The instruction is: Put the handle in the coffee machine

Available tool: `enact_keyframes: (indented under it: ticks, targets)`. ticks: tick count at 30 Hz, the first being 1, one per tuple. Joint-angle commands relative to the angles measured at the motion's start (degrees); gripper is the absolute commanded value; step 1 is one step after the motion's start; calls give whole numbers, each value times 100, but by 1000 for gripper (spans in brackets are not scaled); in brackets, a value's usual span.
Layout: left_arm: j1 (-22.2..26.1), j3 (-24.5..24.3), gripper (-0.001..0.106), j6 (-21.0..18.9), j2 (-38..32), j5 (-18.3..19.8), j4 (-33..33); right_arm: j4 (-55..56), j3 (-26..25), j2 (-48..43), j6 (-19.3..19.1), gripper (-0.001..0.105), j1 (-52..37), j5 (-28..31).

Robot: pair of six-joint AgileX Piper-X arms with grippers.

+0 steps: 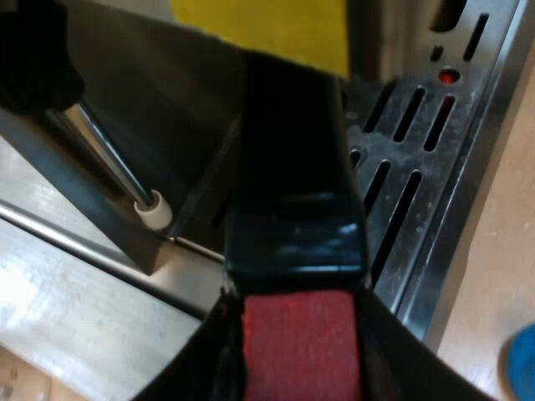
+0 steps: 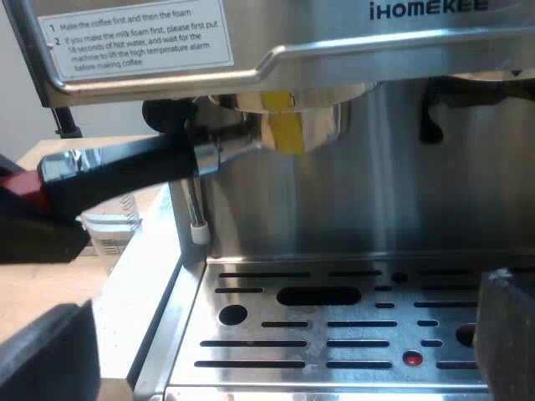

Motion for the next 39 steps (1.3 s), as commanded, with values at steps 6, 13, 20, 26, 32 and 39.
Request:
enact_keyframes:
  ticks: [6,13,20,26,32,39]
  targets:
    - [14,-185,0,-261,-100,347,-229,-38,-29,-32,-56,92,-28,37]
    - [14,-695,0,-261,-100,507,608,-38,-29,-32,-56,92,-28,37]
    - [14,-939,0,-261,-100,962,1063,-38,-29,-32,-46,92,-28,37]
    - [14,-939,0,-201,-100,1152,1083,7,-29,-32,-46,92,-138,-80]
    - [14,-939,0,-168,-100,1290,1083,7,-29,-32,-57,87,-627,-801]
    - [14,-939,0,-81,-100,1290,1083,-143,-29,253,-59,51,-1296,-1502]
